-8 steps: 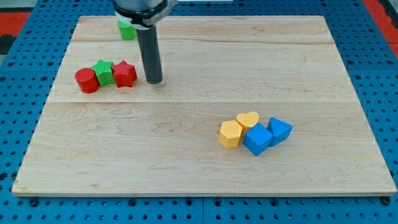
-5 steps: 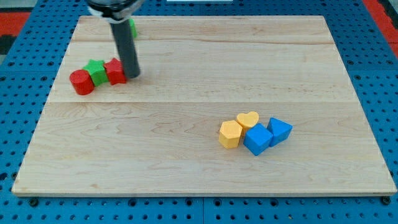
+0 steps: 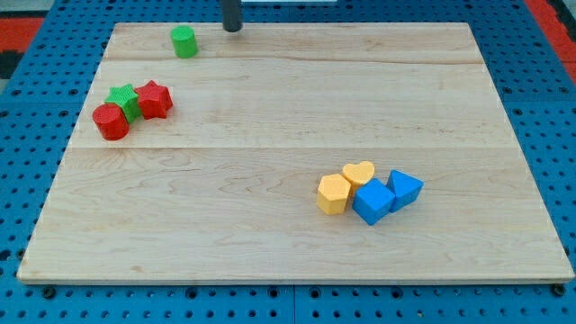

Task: Push the green circle into green star

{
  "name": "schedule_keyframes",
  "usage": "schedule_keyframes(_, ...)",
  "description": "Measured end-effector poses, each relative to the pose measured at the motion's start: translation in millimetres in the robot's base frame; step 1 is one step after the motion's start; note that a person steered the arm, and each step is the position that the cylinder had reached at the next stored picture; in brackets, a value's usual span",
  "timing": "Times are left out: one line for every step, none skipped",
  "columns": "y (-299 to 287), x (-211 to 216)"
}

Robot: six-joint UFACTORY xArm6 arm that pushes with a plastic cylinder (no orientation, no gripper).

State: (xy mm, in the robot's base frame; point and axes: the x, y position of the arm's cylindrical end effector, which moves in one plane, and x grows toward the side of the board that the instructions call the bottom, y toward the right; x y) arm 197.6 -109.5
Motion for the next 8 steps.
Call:
schedule_keyframes(-41, 1)
schedule_keyframes(-44, 43)
schedule_keyframes(-47, 79)
schedule_keyframes(-47, 83)
schedule_keyframes(-75, 85)
schedule_keyframes(-97, 119)
schedule_keyframes(-80, 127)
schedule_keyframes(-17, 126)
